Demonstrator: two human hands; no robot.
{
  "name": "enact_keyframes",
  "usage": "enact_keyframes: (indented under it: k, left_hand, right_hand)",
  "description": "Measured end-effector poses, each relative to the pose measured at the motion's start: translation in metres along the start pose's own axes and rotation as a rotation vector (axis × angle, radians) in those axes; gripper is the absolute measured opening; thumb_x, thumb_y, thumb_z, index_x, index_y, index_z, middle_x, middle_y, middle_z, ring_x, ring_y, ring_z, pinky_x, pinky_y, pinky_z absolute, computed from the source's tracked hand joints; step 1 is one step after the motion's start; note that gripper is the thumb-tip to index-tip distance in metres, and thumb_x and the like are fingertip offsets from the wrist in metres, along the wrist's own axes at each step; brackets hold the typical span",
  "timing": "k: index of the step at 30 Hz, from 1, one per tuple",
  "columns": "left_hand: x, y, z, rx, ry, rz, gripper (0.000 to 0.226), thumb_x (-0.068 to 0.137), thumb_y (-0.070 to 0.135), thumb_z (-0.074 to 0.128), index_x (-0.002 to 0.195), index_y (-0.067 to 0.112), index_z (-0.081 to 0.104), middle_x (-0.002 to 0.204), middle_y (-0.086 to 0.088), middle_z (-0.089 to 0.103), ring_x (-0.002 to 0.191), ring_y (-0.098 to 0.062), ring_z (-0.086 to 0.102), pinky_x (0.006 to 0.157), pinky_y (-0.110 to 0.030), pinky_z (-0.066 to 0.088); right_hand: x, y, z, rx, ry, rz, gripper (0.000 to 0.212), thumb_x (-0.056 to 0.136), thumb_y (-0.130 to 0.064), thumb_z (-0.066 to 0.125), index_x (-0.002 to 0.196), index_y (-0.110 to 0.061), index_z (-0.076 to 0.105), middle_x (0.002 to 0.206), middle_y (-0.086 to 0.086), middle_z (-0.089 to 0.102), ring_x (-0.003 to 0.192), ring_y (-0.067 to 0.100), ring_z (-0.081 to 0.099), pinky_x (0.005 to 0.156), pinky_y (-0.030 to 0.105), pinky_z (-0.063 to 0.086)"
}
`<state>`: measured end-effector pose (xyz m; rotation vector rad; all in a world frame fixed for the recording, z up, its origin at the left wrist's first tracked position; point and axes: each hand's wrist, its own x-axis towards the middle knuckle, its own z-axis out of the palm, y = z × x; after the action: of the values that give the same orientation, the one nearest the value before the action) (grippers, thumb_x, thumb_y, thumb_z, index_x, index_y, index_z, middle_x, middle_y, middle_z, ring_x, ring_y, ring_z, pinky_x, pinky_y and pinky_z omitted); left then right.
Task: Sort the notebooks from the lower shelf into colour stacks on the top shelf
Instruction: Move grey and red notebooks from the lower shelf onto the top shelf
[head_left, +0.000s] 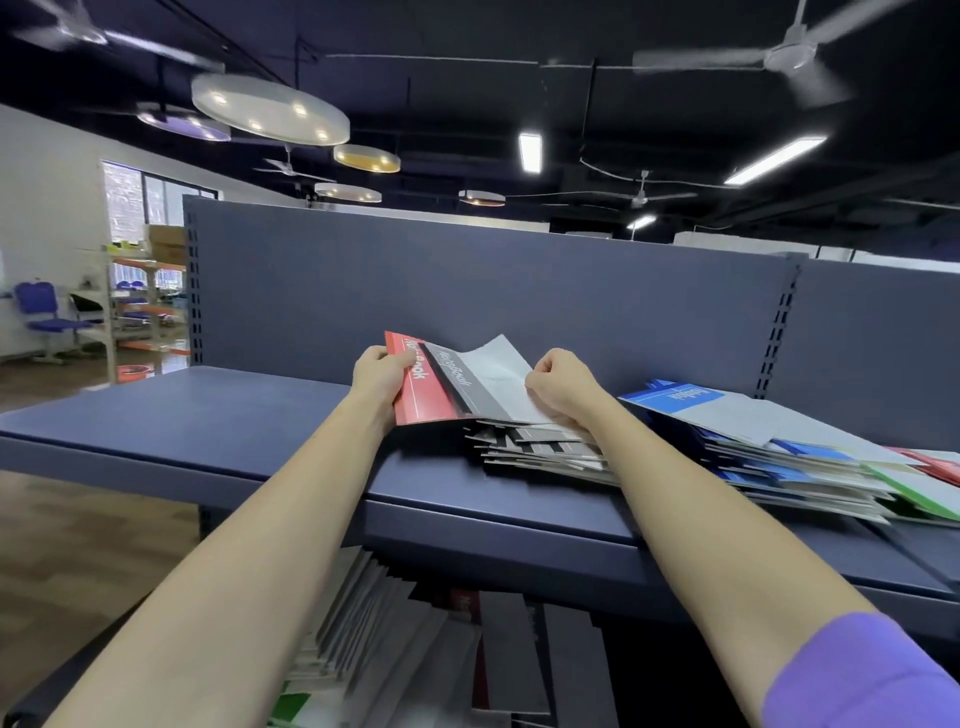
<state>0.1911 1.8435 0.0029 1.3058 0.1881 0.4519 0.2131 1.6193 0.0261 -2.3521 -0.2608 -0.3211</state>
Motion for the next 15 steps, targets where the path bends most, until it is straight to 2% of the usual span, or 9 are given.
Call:
enact_keyframes:
  k: [2, 4, 8, 9, 11, 12, 13, 15]
  left_hand:
    - [0.001, 0.000, -0.001, -0.005, 0.022, 0.000, 0.020, 0.095, 0.008, 0.060, 0.114, 0.008, 0.056, 0.085, -0.004, 0.064, 0.065, -0.015, 0.063, 0.044, -0.022, 0.047]
    - [0.001, -0.001, -0.002, -0.017, 0.034, 0.003, 0.020, 0.095, 0.007, 0.060, 0.114, 0.008, 0.056, 0.085, -0.004, 0.064, 0.066, -0.016, 0.063, 0.048, -0.025, 0.048]
    - [0.001, -0.001, -0.002, -0.024, 0.042, 0.045, 0.016, 0.094, 0.005, 0.058, 0.110, 0.010, 0.056, 0.086, -0.003, 0.065, 0.066, -0.016, 0.063, 0.052, -0.027, 0.048]
    - [0.001, -0.002, -0.002, -0.020, 0.047, 0.067, 0.016, 0.094, 0.004, 0.057, 0.109, 0.010, 0.056, 0.087, -0.004, 0.065, 0.067, -0.016, 0.064, 0.053, -0.026, 0.049]
    - [0.002, -0.003, -0.002, 0.012, 0.056, 0.142, 0.017, 0.093, 0.003, 0.055, 0.108, 0.011, 0.057, 0.090, -0.003, 0.066, 0.068, -0.016, 0.065, 0.055, -0.026, 0.050]
    - [0.003, -0.004, -0.002, 0.045, 0.055, 0.190, 0.016, 0.094, 0.005, 0.053, 0.107, 0.013, 0.056, 0.090, -0.001, 0.066, 0.070, -0.017, 0.066, 0.057, -0.026, 0.051]
    - [0.003, -0.005, -0.001, 0.079, 0.048, 0.234, 0.015, 0.095, 0.006, 0.053, 0.106, 0.014, 0.056, 0.090, 0.000, 0.066, 0.072, -0.017, 0.066, 0.058, -0.027, 0.052]
    - [0.002, -0.006, 0.000, 0.113, 0.032, 0.288, 0.012, 0.097, 0.010, 0.052, 0.106, 0.016, 0.056, 0.089, 0.002, 0.066, 0.072, -0.016, 0.066, 0.060, -0.026, 0.052]
  right_hand:
    - [-0.002, -0.008, -0.008, -0.106, -0.037, 0.032, 0.014, 0.077, -0.004, 0.041, 0.069, -0.015, 0.036, 0.062, 0.005, 0.042, 0.045, 0.020, 0.034, 0.051, 0.024, 0.031]
    - [-0.003, -0.015, -0.017, -0.206, -0.028, 0.062, 0.013, 0.079, -0.002, 0.040, 0.072, -0.013, 0.038, 0.070, 0.005, 0.047, 0.050, 0.021, 0.041, 0.053, 0.027, 0.034]
    - [-0.009, -0.020, -0.031, -0.438, 0.032, 0.161, 0.007, 0.087, -0.004, 0.045, 0.086, -0.009, 0.050, 0.098, 0.008, 0.056, 0.081, 0.025, 0.053, 0.062, 0.028, 0.040]
    - [-0.012, -0.018, -0.031, -0.528, 0.038, 0.175, 0.011, 0.088, -0.006, 0.049, 0.098, -0.008, 0.053, 0.109, 0.011, 0.055, 0.096, 0.029, 0.054, 0.069, 0.031, 0.042]
    - [-0.014, -0.013, -0.029, -0.602, 0.063, 0.061, 0.033, 0.089, -0.007, 0.050, 0.121, -0.015, 0.052, 0.125, 0.011, 0.049, 0.118, 0.033, 0.047, 0.083, 0.039, 0.042]
    - [-0.014, -0.011, -0.026, -0.567, 0.026, -0.027, 0.036, 0.088, -0.007, 0.047, 0.119, -0.023, 0.055, 0.124, 0.007, 0.051, 0.119, 0.031, 0.047, 0.086, 0.038, 0.044]
    - [-0.015, -0.010, -0.023, -0.524, -0.033, -0.094, 0.036, 0.085, -0.009, 0.044, 0.109, -0.030, 0.060, 0.120, 0.002, 0.056, 0.115, 0.028, 0.052, 0.089, 0.038, 0.048]
    - [-0.019, -0.011, -0.017, -0.478, -0.125, -0.120, 0.029, 0.085, -0.015, 0.043, 0.095, -0.033, 0.064, 0.109, -0.002, 0.065, 0.105, 0.024, 0.057, 0.090, 0.037, 0.051]
